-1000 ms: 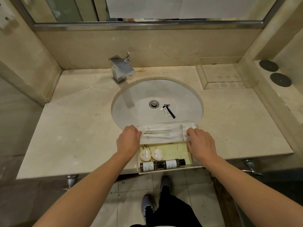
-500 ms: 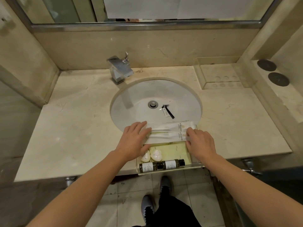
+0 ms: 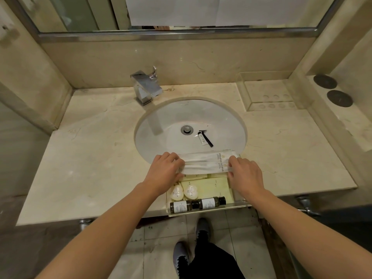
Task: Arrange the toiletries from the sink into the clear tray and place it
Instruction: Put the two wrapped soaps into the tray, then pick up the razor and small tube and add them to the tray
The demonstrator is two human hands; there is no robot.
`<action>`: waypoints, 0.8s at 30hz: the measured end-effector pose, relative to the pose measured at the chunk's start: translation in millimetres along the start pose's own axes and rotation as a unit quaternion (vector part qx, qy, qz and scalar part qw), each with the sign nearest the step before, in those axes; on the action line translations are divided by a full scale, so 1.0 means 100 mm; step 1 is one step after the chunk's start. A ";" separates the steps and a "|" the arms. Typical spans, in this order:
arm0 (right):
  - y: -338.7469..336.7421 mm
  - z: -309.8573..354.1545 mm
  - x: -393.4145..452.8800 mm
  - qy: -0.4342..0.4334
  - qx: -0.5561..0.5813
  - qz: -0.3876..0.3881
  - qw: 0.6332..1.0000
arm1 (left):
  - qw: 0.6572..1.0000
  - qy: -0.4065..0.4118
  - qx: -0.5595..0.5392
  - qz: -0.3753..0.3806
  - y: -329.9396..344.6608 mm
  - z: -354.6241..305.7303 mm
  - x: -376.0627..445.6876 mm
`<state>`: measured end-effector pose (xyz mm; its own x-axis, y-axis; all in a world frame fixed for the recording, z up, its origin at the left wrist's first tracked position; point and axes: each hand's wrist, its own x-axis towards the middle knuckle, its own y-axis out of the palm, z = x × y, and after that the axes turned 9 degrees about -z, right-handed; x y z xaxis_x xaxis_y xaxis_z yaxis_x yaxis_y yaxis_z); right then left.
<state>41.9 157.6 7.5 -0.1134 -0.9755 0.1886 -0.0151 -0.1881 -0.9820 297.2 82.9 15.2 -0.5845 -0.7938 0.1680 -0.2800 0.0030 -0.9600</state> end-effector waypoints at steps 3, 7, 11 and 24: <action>0.01 0.00 -0.02 -0.003 -0.001 -0.002 1.000 | 1.000 0.001 -0.003 0.015 0.00 0.00 -0.02; 0.01 -0.01 -0.08 -0.009 0.001 -0.019 1.000 | 1.000 -0.004 -0.012 0.018 -0.03 0.01 -0.06; 0.00 0.01 -0.11 -0.022 0.003 -0.024 0.999 | 1.000 -0.007 -0.014 0.014 -0.03 0.00 -0.09; -0.04 -0.04 -0.16 -0.084 0.030 -0.029 0.996 | 0.998 -0.038 -0.035 -0.019 -0.07 0.03 -0.08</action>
<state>39.4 174.2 8.6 0.0544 -0.9672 0.2481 0.0431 -0.2459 -0.9683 306.1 87.2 20.3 -0.5129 -0.8384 0.1842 -0.3552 0.0120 -0.9347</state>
